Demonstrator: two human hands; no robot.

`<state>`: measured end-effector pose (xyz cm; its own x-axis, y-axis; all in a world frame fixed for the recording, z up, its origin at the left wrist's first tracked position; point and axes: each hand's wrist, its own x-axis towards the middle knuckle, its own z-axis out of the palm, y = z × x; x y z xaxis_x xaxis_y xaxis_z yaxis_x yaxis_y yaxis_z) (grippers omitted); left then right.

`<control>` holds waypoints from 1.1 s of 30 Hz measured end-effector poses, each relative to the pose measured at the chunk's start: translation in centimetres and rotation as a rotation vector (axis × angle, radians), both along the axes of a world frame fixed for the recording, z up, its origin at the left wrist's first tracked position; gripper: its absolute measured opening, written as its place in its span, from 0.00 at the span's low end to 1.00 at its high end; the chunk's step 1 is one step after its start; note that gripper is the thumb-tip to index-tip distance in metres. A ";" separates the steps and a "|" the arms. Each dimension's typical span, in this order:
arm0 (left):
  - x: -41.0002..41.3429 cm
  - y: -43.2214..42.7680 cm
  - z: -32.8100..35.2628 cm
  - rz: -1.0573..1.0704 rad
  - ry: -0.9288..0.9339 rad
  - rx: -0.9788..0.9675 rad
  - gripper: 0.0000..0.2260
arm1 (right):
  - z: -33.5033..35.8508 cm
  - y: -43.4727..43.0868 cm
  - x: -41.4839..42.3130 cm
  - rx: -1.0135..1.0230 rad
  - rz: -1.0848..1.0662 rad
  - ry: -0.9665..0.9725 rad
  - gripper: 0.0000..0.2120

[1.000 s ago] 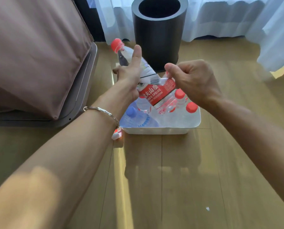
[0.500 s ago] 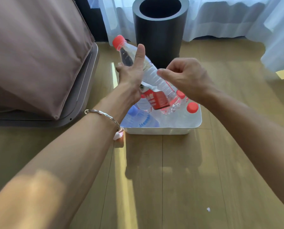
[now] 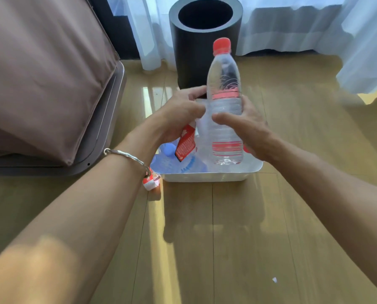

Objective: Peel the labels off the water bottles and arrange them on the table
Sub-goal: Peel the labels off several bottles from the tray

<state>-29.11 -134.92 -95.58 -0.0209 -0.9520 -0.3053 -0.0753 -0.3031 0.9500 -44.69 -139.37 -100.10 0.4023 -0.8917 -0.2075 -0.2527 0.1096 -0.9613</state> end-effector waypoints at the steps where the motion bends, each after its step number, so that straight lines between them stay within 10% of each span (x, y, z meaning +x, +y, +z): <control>1: -0.1 0.1 -0.1 -0.019 -0.048 0.039 0.26 | 0.0 0.1 -0.1 0.011 0.021 -0.011 0.36; 9: 2.3 -0.1 -0.4 0.082 -0.200 0.087 0.25 | 0.1 0.0 0.3 0.220 0.085 -0.175 0.32; 13: 2.5 -0.2 0.3 0.100 -0.189 0.004 0.27 | -0.8 -0.2 0.4 0.252 -0.131 -0.181 0.51; 26: 0.2 0.5 -1.3 0.033 -0.740 -0.124 0.10 | 0.6 0.5 1.7 -0.109 -0.171 0.073 0.29; 30: 1.5 0.9 -0.3 -0.180 -0.723 0.017 0.20 | 1.3 0.1 1.2 -0.138 -0.180 0.064 0.24; 33: 2.0 0.9 -0.8 -0.122 -0.685 -0.018 0.06 | 1.8 -0.4 0.6 -0.155 -0.146 0.051 0.20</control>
